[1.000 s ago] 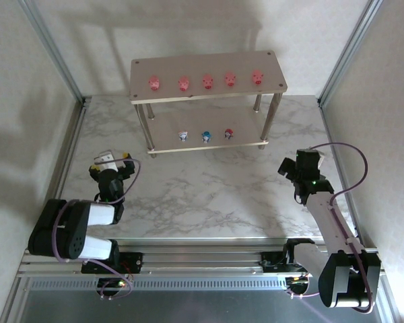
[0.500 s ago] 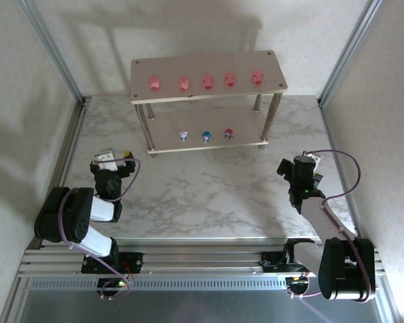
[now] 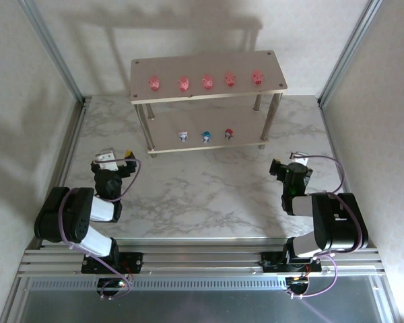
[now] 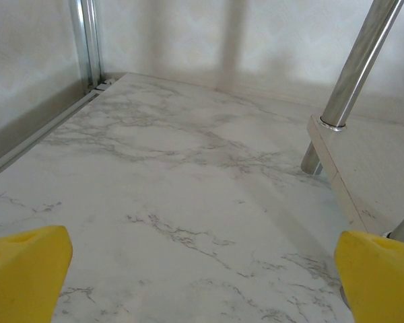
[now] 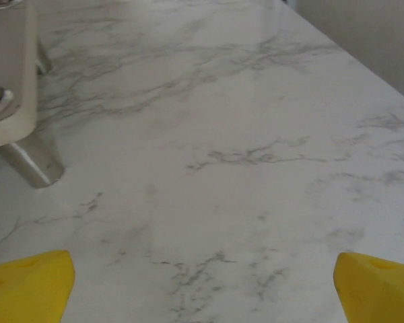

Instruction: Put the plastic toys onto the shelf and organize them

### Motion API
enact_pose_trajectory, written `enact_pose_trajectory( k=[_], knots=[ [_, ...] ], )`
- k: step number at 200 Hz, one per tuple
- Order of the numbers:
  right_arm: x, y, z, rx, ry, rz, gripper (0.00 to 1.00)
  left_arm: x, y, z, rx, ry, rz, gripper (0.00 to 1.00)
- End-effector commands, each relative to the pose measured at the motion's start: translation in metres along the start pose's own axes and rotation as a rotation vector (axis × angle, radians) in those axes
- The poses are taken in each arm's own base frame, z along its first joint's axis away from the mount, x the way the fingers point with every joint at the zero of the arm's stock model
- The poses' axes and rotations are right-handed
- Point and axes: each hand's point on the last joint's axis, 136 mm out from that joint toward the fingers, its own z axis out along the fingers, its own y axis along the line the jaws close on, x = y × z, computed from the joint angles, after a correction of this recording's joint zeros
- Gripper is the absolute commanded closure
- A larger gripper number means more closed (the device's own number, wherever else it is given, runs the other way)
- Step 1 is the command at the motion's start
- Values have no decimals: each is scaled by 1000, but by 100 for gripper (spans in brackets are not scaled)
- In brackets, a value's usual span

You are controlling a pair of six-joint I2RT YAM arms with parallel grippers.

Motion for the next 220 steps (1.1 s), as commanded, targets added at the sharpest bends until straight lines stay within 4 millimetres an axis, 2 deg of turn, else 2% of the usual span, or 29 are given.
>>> enact_pose_trajectory(
  k=[1,26,36,220],
  knots=[
    [-22,17,6,-69,-112,-41,1,-10,0,2,5,-36,-10,0],
    [-22,31,14,-86,-77,-98,1,-9,1,2,4,-34,-11,0],
    [-18,30,17,-78,-31,-99,1,-10,0,2,5,-35,-11,0],
    [-19,29,17,-77,-41,-93,1,-9,2,4,-2,-30,-12,0]
  ],
)
